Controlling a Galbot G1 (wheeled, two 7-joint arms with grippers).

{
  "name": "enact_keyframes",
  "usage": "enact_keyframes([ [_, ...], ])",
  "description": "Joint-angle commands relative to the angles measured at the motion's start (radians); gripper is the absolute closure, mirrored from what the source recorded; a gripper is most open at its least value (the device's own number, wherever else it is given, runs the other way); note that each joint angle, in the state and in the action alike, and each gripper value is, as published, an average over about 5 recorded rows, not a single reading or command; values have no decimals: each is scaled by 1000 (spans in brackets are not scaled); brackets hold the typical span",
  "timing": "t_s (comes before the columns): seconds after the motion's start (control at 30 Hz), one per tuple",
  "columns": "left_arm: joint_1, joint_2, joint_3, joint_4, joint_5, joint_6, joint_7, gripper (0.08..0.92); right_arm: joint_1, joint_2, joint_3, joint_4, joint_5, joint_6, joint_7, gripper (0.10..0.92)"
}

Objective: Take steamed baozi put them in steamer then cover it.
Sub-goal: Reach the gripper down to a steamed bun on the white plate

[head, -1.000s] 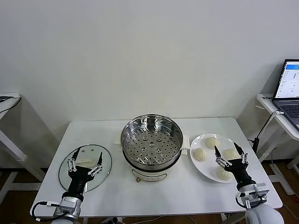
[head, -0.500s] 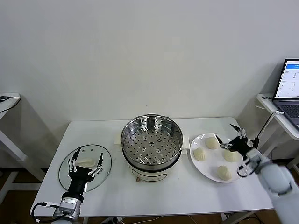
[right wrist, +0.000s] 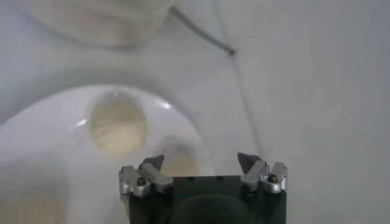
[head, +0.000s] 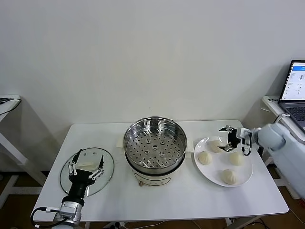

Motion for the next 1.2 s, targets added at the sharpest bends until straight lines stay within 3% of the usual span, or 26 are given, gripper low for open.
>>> enact_keyframes([
  [0.03,5,-2,0,-2,1,6,-3,177,206,84,-197,-202,-88,0,-144,203],
  [0.43,5,-8,0,3,3,8,-4,177,157,233,-148,-340,-164,25,-103,203],
  [0.9,9,-14,2,-2,9,6,-6,177,140,280,-120,-375,-202,40,-80,203],
  [1.2,11,-17,2,-4,12,3,-7,177,130,278,-114,-371,-216,45,-75,295],
])
